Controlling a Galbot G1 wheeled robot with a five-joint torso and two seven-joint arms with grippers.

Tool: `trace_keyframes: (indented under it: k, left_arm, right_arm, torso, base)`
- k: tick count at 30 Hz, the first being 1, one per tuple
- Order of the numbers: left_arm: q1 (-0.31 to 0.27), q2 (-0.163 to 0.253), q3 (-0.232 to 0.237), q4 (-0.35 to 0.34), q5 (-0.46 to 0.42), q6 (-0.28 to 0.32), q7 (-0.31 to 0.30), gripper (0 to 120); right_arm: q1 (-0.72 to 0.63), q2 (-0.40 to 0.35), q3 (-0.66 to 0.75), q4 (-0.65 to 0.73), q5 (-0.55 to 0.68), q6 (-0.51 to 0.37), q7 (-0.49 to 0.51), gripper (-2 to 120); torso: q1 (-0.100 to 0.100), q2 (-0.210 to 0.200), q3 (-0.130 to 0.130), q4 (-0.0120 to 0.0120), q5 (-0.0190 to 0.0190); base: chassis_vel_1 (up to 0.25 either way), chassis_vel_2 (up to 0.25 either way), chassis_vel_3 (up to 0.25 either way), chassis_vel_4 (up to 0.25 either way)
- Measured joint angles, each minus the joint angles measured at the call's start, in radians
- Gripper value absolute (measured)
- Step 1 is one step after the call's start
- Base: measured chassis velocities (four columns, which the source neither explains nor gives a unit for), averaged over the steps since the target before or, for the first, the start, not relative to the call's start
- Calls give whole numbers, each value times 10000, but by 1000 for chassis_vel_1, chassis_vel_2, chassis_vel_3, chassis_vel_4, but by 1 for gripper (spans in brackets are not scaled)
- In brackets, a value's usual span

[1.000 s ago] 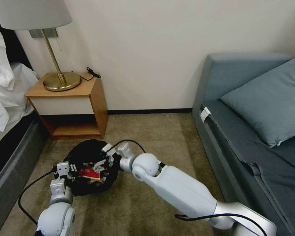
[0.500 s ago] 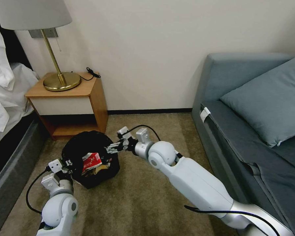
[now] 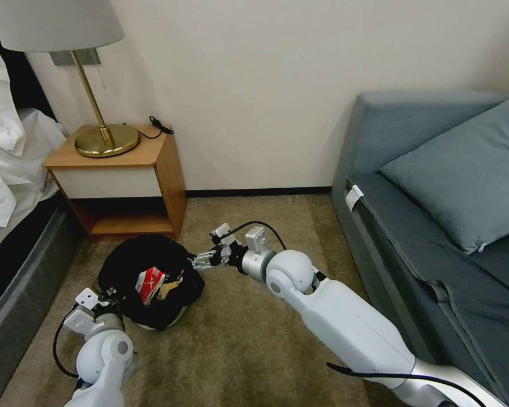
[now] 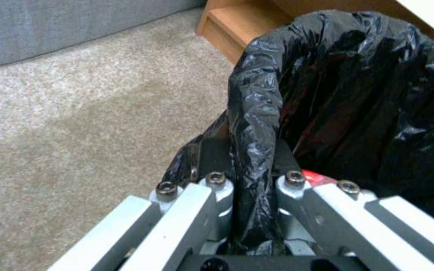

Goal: Pick up the trash bin, then pick up the garbage on the floor and place it into the trash bin.

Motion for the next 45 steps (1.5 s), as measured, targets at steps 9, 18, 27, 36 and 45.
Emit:
trace_keyframes:
  k: [9, 18, 27, 36, 45]
  left_arm:
    - [181, 173, 40, -185, 594, -66, 198, 34]
    - [269, 268, -54, -386, 1933, -253, 342, 66]
    - [356, 310, -185, -736, 3023, -324, 399, 98]
    - [810, 929, -143, -1268, 5422, -903, 1673, 100]
    - [953, 1388, 261, -1579, 5791, -822, 2521, 100]
  right_arm:
    - [-233, 73, 50, 93, -148, -6, 18, 100]
    - [-315, 101, 138, 110, -194, 12, 53, 100]
    - [-391, 118, 288, 206, -127, 57, 242, 100]
    - [-665, -63, 693, 254, 488, -70, 2068, 100]
    - [-1475, -37, 1489, 315, 441, -566, 3644, 100]
  torso:
    - [0, 0, 0, -1, -6]
    - [0, 0, 0, 0, -4]
    - [0, 0, 1, 0, -4]
    - [-1, 0, 1, 0, -3]
    - [0, 0, 1, -1, -3]
  base:
    - [0, 0, 0, 0]
    - [0, 0, 0, 0]
    - [0, 0, 0, 0]
    - [0, 0, 0, 0]
    - [0, 0, 0, 0]
